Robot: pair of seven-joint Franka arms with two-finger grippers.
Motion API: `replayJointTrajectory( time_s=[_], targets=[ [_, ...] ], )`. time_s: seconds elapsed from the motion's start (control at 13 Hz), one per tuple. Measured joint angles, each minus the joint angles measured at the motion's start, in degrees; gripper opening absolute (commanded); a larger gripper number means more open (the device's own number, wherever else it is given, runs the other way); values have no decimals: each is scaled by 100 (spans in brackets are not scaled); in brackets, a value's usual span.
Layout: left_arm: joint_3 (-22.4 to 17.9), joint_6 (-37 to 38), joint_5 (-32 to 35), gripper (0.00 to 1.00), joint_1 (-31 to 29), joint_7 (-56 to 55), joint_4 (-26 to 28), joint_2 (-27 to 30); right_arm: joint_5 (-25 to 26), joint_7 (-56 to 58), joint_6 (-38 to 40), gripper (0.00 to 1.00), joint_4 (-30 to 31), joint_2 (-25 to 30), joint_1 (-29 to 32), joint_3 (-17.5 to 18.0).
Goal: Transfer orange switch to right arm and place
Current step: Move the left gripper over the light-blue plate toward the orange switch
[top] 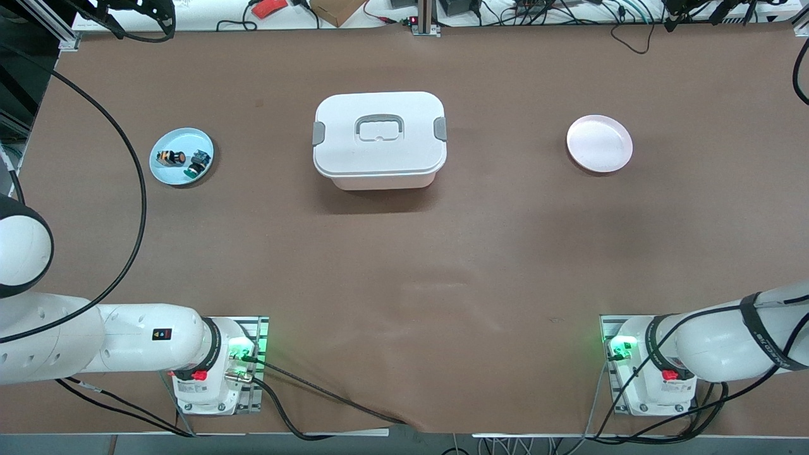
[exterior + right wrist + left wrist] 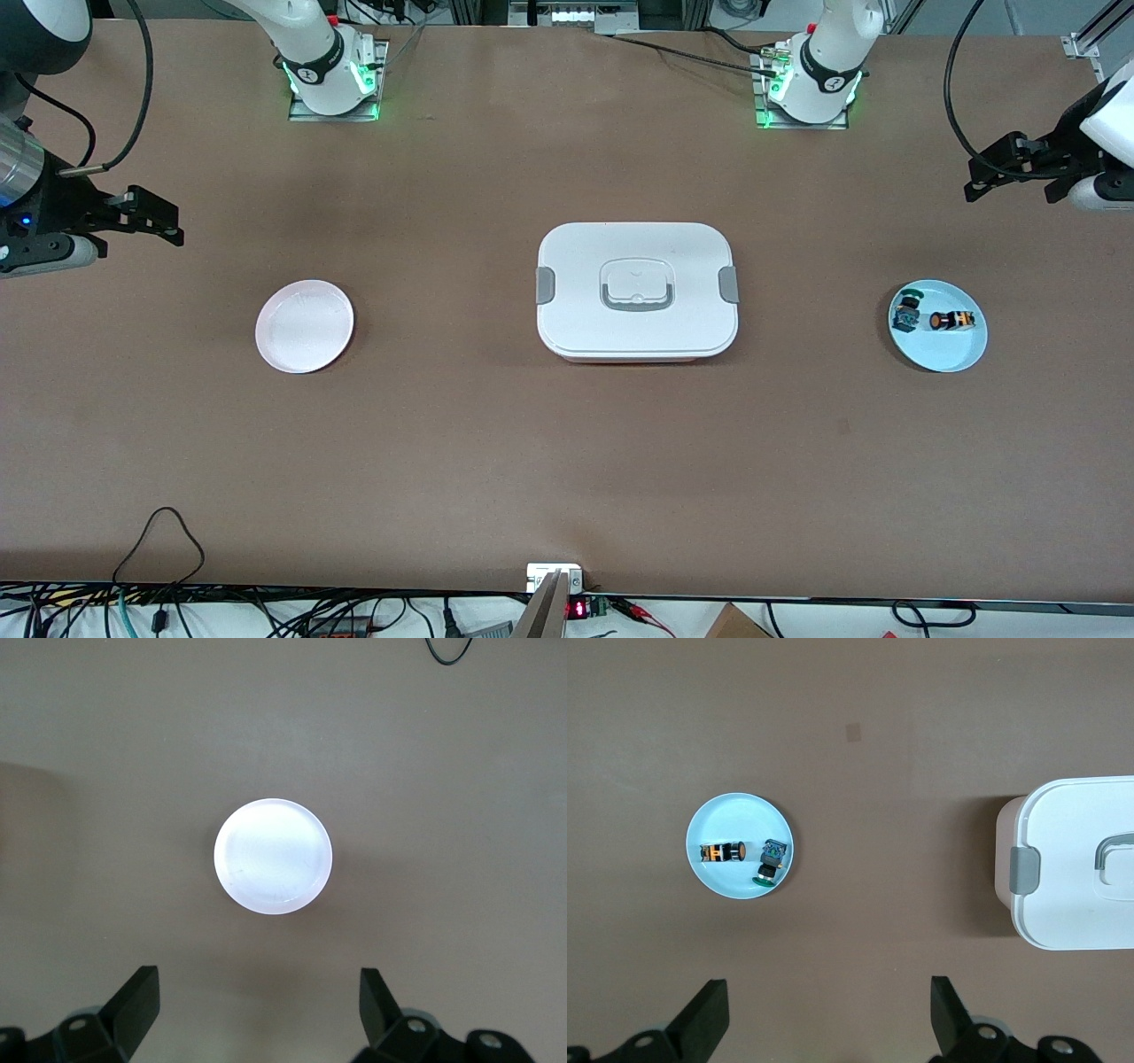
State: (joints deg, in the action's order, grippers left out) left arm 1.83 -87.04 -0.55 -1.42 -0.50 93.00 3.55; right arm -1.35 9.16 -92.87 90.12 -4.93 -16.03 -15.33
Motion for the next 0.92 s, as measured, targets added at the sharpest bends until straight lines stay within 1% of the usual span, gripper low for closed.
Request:
replayJointTrajectory(
  time_s=[0.54, 0.92],
  targets=[
    [1, 0, 0, 100, 0, -6, 0, -12, 0, 0, -7, 100, 0, 0, 0, 0],
    [-19, -2, 0, 100, -37, -11, -7, -426, 0, 0, -11, 100, 0, 0, 0, 0]
  ],
)
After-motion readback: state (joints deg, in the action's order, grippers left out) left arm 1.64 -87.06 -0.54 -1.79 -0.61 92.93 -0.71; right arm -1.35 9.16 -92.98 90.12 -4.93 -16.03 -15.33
